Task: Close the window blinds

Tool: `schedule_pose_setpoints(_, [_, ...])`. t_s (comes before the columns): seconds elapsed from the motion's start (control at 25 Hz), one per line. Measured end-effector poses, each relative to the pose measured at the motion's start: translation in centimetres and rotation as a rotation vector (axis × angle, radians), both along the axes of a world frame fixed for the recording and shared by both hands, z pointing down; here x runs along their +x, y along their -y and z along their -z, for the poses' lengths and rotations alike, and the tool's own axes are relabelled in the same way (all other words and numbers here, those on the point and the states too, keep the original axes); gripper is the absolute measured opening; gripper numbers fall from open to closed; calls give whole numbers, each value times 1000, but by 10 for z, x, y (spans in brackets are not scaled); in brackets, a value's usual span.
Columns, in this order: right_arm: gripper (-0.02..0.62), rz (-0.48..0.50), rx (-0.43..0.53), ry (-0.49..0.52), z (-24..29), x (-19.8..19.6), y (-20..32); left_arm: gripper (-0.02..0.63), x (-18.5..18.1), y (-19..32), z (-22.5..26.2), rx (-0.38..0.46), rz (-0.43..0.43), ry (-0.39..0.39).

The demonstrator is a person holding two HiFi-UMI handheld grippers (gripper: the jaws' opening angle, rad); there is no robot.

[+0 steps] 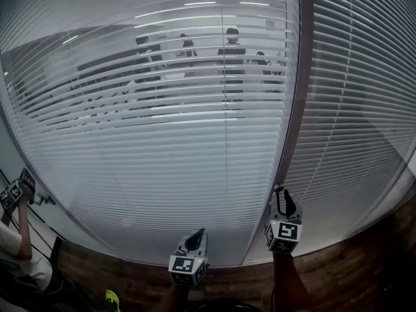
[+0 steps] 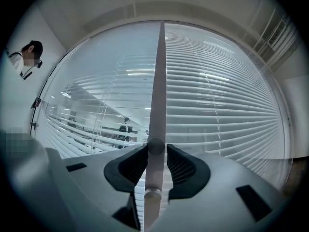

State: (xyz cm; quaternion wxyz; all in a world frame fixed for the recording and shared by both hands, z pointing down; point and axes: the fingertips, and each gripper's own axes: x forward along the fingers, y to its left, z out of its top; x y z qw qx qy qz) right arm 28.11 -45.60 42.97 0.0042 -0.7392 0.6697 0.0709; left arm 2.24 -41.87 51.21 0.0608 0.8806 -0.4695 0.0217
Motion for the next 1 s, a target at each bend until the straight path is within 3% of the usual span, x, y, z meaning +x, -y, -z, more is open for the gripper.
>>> schedule_pose_setpoints(0.4, [109,51,-20,-34,3,-4,1,0,-5,-3,-9,-1,-5,0])
schedule_pose_setpoints(1.0, [121,44,-41,-50,4,-1,7,0,-8,-4,-8,5,-14,-7])
